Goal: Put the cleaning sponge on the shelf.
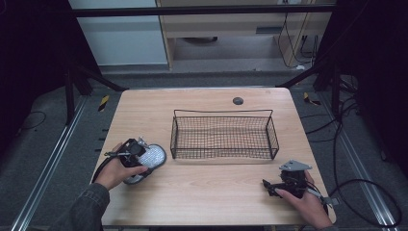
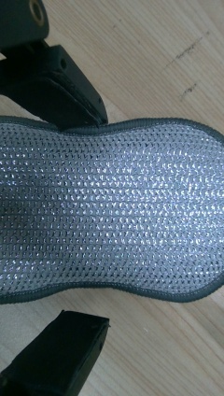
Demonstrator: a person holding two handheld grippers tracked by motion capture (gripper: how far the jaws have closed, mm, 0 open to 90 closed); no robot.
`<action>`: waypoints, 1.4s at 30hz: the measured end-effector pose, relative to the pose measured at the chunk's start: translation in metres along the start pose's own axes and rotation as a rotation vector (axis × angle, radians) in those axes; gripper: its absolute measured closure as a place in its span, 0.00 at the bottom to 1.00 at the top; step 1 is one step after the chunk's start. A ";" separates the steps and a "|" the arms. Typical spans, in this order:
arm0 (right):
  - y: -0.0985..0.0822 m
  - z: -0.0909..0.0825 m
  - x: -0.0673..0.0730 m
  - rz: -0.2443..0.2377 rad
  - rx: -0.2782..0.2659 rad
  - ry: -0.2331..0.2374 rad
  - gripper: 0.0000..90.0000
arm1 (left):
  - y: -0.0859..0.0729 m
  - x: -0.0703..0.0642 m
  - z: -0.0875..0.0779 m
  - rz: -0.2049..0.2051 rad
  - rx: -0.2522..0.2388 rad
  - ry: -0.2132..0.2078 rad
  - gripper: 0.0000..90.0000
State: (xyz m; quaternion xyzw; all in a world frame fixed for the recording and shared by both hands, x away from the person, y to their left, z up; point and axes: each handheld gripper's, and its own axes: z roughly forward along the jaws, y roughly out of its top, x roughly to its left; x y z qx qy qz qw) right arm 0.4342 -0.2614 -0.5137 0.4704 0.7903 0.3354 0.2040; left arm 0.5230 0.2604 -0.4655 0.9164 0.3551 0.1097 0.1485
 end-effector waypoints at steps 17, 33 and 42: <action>0.000 0.000 0.000 0.002 0.000 0.000 0.00 | -0.005 0.011 0.015 -0.050 0.006 -0.022 0.02; 0.000 0.000 0.000 0.002 0.000 0.000 0.00 | -0.007 0.009 0.001 -0.021 -0.053 -0.002 0.11; 0.000 0.000 0.000 0.002 0.000 0.000 0.00 | -0.001 0.002 -0.030 0.021 -0.140 0.036 0.13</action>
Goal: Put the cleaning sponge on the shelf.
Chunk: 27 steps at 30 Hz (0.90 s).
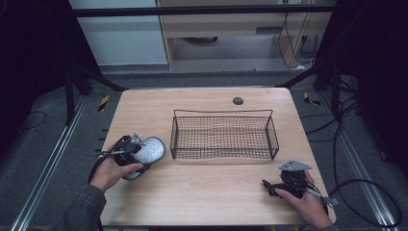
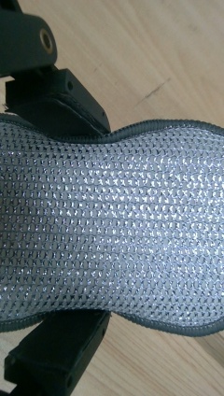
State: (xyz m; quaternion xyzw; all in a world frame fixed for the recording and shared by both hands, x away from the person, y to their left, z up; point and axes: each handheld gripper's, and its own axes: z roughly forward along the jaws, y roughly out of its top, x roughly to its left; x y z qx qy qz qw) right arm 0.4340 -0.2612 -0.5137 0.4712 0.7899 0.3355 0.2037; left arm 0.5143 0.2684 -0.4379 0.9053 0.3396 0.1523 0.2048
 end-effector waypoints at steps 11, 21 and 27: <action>0.000 0.000 0.000 0.000 0.000 0.000 0.00 | 0.010 -0.005 -0.033 0.043 -0.056 0.033 0.13; 0.000 0.000 0.000 0.000 0.000 0.000 0.00 | 0.033 -0.008 -0.050 0.093 -0.088 0.051 0.14; 0.000 0.000 0.000 0.000 0.000 0.000 0.00 | 0.050 -0.010 -0.056 0.145 -0.091 0.056 0.15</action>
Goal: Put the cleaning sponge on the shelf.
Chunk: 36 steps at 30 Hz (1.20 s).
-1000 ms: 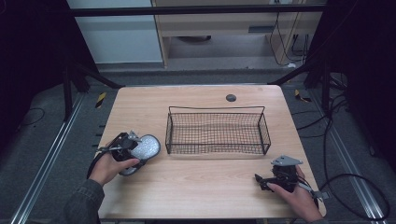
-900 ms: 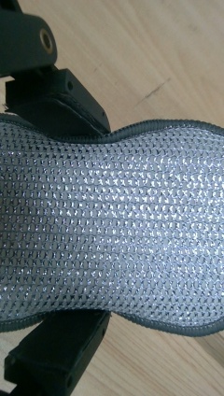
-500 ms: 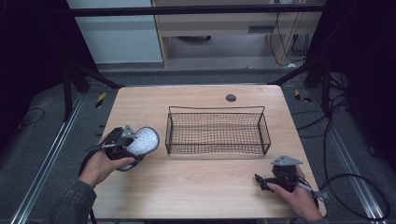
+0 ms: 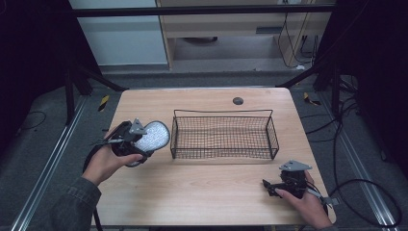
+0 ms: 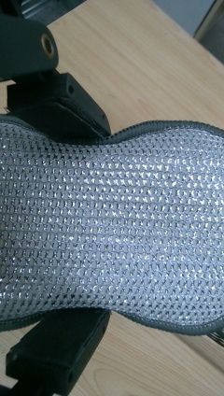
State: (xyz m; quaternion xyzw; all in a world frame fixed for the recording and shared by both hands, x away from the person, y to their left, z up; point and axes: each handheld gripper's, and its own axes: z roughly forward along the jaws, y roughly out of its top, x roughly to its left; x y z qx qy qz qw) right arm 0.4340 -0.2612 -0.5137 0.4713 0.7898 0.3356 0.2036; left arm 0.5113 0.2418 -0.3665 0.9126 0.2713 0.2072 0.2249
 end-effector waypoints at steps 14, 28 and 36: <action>0.000 0.000 0.000 -0.001 -0.001 0.000 0.00 | 0.039 0.005 -0.004 0.100 -0.018 0.005 0.17; 0.000 0.001 0.000 0.003 0.001 0.000 0.00 | 0.078 0.001 -0.004 0.179 0.010 0.039 0.17; 0.002 0.003 0.000 -0.004 -0.001 -0.002 0.00 | 0.101 -0.013 0.002 0.245 -0.009 -0.004 0.18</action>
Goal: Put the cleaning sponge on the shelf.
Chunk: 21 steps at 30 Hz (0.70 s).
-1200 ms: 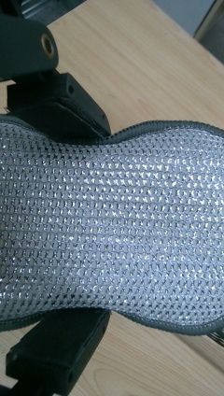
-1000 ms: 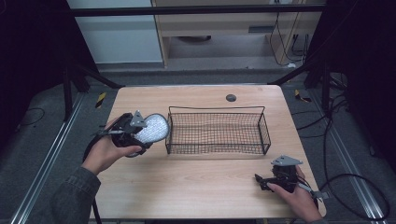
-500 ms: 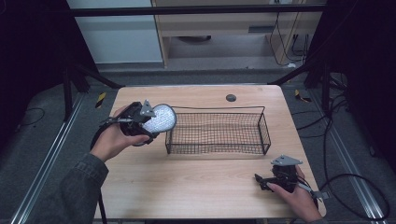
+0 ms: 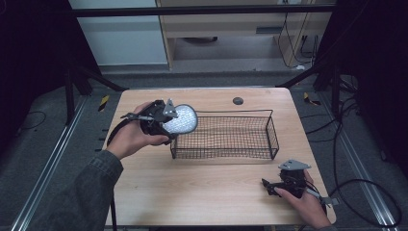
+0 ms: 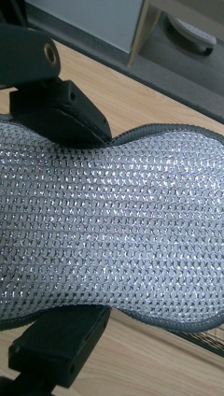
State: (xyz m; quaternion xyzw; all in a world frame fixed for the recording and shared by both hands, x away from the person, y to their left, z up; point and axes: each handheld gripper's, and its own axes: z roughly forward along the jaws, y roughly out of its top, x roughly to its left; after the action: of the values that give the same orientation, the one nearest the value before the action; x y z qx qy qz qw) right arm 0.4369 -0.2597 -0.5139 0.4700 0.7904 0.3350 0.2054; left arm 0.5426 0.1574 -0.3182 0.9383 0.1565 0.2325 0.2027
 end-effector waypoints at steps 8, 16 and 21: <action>0.000 0.000 0.000 0.001 -0.001 0.002 0.00 | 0.021 -0.001 0.013 0.014 -0.003 -0.017 0.18; 0.000 0.000 0.000 0.000 0.000 0.001 0.00 | 0.034 -0.003 0.024 0.034 -0.007 -0.033 0.18; 0.000 0.000 0.000 -0.001 0.000 0.000 0.00 | 0.041 -0.006 0.030 0.045 -0.006 -0.048 0.19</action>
State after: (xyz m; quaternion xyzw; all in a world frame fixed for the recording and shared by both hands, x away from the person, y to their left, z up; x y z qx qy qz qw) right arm 0.4370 -0.2597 -0.5139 0.4696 0.7906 0.3350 0.2053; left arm 0.5606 0.1103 -0.3259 0.9462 0.1300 0.2149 0.2039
